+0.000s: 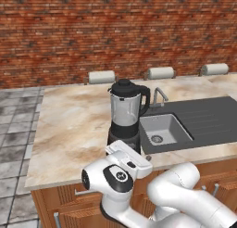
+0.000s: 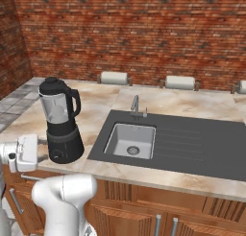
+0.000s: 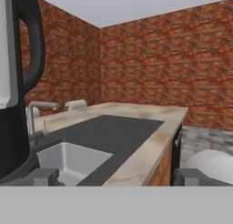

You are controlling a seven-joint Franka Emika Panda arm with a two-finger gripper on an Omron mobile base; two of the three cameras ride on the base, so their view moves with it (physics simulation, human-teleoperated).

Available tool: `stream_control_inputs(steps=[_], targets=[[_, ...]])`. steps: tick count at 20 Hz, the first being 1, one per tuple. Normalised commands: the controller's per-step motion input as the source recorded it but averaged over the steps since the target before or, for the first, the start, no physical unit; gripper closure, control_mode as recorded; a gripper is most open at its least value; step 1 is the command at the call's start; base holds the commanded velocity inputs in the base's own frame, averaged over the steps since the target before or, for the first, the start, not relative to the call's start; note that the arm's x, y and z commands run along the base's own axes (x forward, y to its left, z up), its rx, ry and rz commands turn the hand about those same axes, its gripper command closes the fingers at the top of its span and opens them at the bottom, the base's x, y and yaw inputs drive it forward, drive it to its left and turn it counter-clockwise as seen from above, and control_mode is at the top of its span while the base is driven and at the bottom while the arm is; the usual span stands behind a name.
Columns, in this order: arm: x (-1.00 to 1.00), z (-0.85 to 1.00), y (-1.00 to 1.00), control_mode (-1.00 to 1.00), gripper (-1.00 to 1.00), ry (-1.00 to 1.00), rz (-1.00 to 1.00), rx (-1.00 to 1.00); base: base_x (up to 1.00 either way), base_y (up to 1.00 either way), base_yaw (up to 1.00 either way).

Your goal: Open the blender lid, put the tangerine in the blender, close the lid, and start the blender.

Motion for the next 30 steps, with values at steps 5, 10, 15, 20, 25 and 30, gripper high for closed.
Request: stream_control_inputs(steps=[5,10,15,20,25,30], targets=[[0.21,-0.13,0.00,-1.00,-1.00,0.00,0.03,0.00,0.00,0.00,0.00],[0.22,-0.16,0.00,-1.00,-1.00,0.00,0.03,0.00,0.00,0.00,0.00],[0.17,-0.22,0.00,-1.00,-1.00,0.00,0.04,0.00,0.00,0.00,0.00],[0.17,-0.21,0.00,-1.00,-1.00,-0.01,0.05,0.00,0.00,0.00,0.00],[0.21,-0.10,0.00,-1.00,-1.00,-0.02,0.04,0.00,0.00,0.00,0.00],[0.22,-0.01,0.00,-1.00,-1.00,-0.04,0.04,0.00,0.00,0.00,0.00]])
